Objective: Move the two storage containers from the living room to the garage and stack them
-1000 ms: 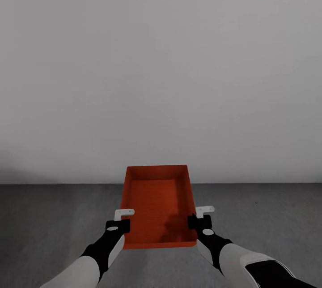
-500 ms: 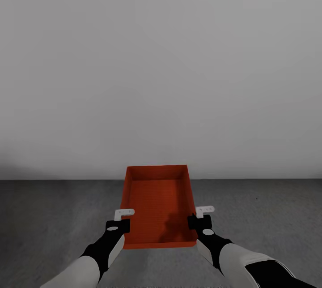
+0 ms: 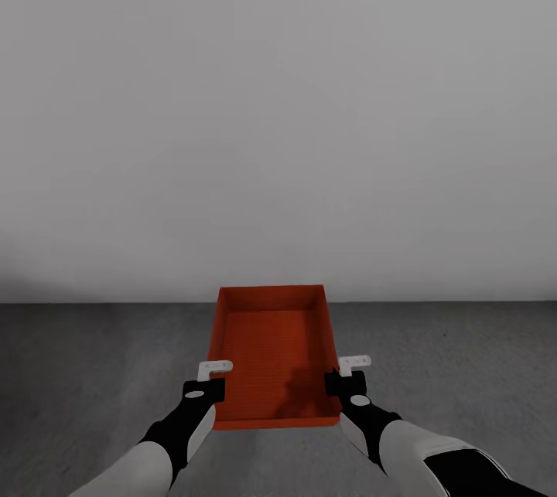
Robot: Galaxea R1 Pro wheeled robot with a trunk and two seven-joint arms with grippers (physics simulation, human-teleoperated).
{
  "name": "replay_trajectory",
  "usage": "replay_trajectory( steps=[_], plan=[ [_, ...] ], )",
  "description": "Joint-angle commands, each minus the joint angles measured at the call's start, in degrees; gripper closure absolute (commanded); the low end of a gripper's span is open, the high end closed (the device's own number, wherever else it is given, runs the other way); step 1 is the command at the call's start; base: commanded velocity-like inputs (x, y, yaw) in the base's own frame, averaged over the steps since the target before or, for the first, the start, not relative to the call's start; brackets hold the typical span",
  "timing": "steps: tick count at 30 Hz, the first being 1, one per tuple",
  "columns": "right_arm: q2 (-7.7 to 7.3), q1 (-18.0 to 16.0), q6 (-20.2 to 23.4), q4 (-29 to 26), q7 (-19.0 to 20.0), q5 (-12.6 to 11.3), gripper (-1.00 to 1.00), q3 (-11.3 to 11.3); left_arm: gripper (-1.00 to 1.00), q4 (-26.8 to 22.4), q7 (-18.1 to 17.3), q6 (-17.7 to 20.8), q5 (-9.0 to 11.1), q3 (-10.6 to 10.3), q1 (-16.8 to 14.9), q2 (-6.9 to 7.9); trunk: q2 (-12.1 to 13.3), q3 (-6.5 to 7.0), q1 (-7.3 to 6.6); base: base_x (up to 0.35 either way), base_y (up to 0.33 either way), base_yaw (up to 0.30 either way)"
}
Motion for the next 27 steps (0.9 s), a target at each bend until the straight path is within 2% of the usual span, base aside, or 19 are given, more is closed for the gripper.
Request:
replay_trajectory(
  steps=[1, 22, 27],
  plan=[
    [0.2, 0.01, 0.1, 0.11, 0.08, 0.67, 1.0, -2.0, 1.0, -0.34, 1.21, -2.01, -1.35, 1.51, -0.05, -0.04, -0.45, -0.33, 0.22, 0.0, 0.0, 0.0],
    [0.2, 0.01, 0.1, 0.11, 0.08, 0.69, 1.0, -1.98, 1.0, -0.43, 1.21, -2.01, -1.35, 1.52, -0.05, -0.04, -8.87, -6.05, 4.83, 0.0, 0.0, 0.0],
    [0.2, 0.01, 0.1, 0.11, 0.08, 0.68, 1.0, -1.98, 1.0, -0.45, 1.28, -2.01, -1.35, 1.52, -0.05, -0.04, -8.87, -6.52, 4.83, 0.0, 0.0, 0.0]
  ],
)
